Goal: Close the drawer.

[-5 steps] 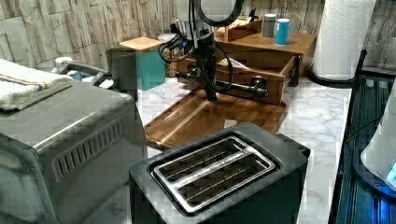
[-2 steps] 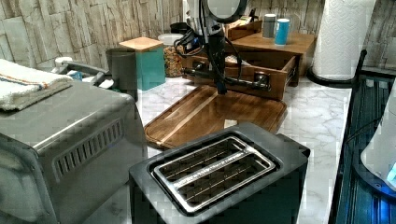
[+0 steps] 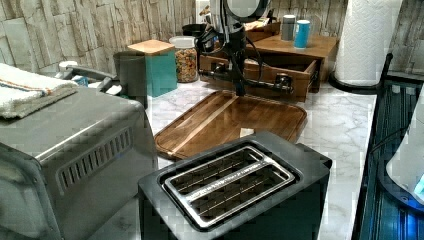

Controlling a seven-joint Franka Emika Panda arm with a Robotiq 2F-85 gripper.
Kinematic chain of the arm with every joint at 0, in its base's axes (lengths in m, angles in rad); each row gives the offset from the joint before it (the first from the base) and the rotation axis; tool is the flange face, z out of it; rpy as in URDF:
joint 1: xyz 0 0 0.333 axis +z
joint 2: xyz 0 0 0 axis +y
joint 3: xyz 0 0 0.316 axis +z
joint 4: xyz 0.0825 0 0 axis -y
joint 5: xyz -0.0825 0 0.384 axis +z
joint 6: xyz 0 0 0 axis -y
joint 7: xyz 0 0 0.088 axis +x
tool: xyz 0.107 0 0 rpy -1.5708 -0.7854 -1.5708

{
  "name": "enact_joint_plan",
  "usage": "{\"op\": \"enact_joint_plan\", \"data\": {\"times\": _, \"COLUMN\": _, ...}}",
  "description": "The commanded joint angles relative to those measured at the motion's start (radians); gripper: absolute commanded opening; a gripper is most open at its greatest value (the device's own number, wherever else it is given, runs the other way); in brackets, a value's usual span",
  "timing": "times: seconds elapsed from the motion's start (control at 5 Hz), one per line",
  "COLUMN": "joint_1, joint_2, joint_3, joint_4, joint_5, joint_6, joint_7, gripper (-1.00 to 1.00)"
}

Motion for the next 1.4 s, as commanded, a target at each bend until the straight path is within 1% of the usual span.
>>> {"op": "enact_joint_plan", "data": {"times": 0.2, "joint_1": -0.224, "joint_2": 0.07, "joint_3": -0.128, "joint_4": 0.29, "joint_5": 0.189, "joint_6": -0.026, "joint_7": -0.333, "gripper": -1.0}}
{"op": "enact_joint_plan", "data": {"times": 0.4, "joint_1": -0.267, "joint_2": 0.097, "joint_3": -0.15, "joint_4": 0.354, "joint_5": 0.192, "joint_6": -0.047, "joint_7": -0.386, "gripper": -1.0}}
{"op": "enact_joint_plan", "data": {"times": 0.6, "joint_1": -0.303, "joint_2": 0.076, "joint_3": -0.168, "joint_4": 0.328, "joint_5": 0.147, "joint_6": 0.019, "joint_7": -0.385, "gripper": -1.0}}
{"op": "enact_joint_plan", "data": {"times": 0.8, "joint_1": -0.316, "joint_2": 0.094, "joint_3": -0.207, "joint_4": 0.376, "joint_5": 0.169, "joint_6": -0.001, "joint_7": -0.408, "gripper": -1.0}}
{"op": "enact_joint_plan", "data": {"times": 1.0, "joint_1": -0.306, "joint_2": 0.107, "joint_3": -0.22, "joint_4": 0.41, "joint_5": 0.185, "joint_6": -0.067, "joint_7": -0.41, "gripper": -1.0}}
{"op": "enact_joint_plan", "data": {"times": 1.2, "joint_1": -0.298, "joint_2": 0.108, "joint_3": -0.229, "joint_4": 0.41, "joint_5": 0.189, "joint_6": -0.067, "joint_7": -0.413, "gripper": -1.0}}
{"op": "enact_joint_plan", "data": {"times": 1.4, "joint_1": -0.305, "joint_2": 0.107, "joint_3": -0.222, "joint_4": 0.41, "joint_5": 0.185, "joint_6": -0.067, "joint_7": -0.411, "gripper": -1.0}}
